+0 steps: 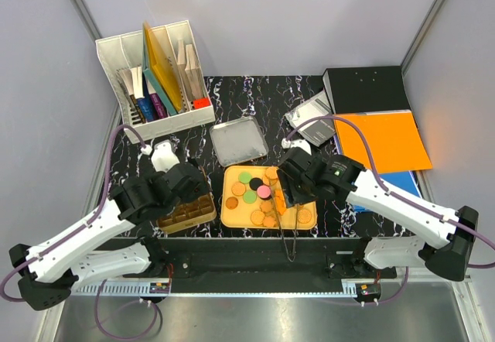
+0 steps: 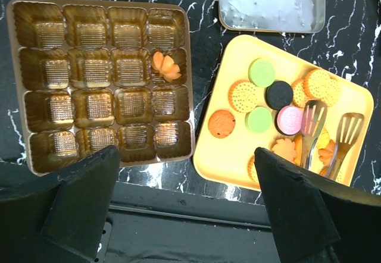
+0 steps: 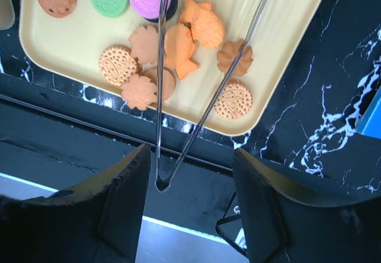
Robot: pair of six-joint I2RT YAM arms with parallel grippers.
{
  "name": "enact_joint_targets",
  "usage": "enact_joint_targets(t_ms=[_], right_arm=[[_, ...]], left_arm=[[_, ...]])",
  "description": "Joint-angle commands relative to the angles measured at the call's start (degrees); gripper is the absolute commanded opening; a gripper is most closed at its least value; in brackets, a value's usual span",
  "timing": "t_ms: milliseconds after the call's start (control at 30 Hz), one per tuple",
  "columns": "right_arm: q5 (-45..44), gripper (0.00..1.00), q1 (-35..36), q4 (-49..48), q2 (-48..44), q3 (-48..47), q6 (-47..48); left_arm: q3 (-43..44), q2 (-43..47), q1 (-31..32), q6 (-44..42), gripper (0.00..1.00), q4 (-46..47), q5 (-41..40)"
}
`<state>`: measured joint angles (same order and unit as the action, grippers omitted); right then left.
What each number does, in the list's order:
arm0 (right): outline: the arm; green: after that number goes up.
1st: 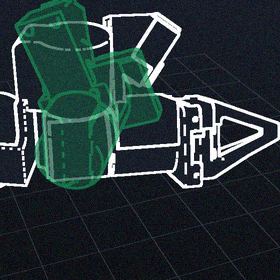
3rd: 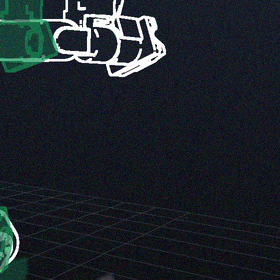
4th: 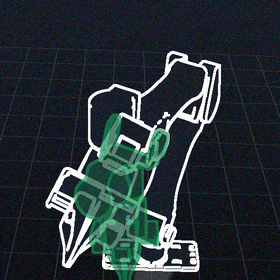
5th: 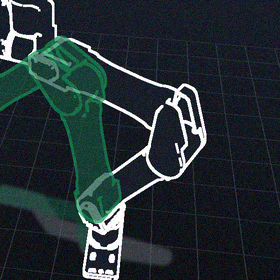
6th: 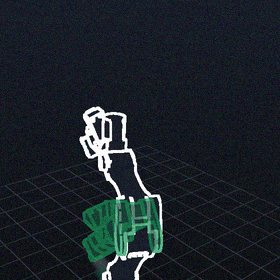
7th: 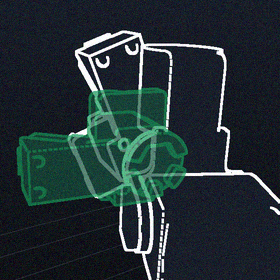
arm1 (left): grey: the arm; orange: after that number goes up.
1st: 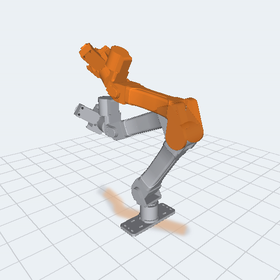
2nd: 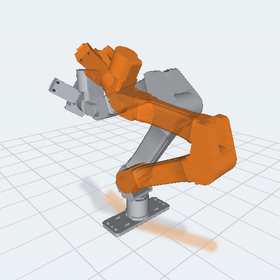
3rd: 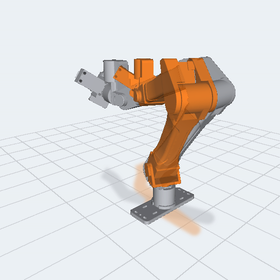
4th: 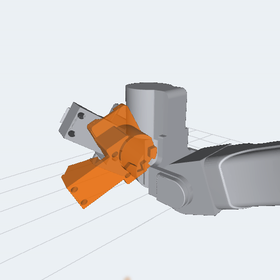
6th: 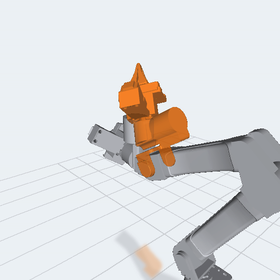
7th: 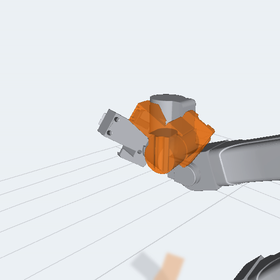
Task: Pack the cookies
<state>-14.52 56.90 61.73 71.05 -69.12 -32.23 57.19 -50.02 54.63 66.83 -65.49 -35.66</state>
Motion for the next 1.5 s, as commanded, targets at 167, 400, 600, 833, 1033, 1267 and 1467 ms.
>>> enact_joint_targets(t_ms=[167,400,600,833,1033,1267,1467], right_arm=[[2.0,0.74,1.0,1.7,-1.2,5.7,-3.2],[2.9,0.88,6.2,-3.5,2.1,9.9,-6.2],[2.5,0.94,7.4,-8.8,6.7,12.7,-6.3],[2.0,1.0,7.4,-12.7,10.0,16.4,-7.2],[2.9,1.0,7.4,-17.5,12.4,19.6,-9.7],[2.0,0.97,7.4,-22.5,14.8,23.2,-13.2],[-0.2,0.82,7.4,-23.2,13.4,25.1,-15.8]], left_arm=[[0.4,-1.9,-0.5,-2.0,0.99,3.9,2.7],[-1.3,-2.6,-0.6,-2.0,0.99,5.1,4.9],[-1.8,-2.0,-0.6,-2.2,0.99,4.9,5.9],[-3.3,0.4,-0.6,-1.4,0.99,4.1,6.5],[-4.2,1.2,-0.5,-1.3,0.99,3.5,6.8],[-4.5,1.6,-0.6,-1.4,0.99,2.8,7.3],[-4.5,2.3,-0.5,-1.3,0.99,2.2,7.3]])
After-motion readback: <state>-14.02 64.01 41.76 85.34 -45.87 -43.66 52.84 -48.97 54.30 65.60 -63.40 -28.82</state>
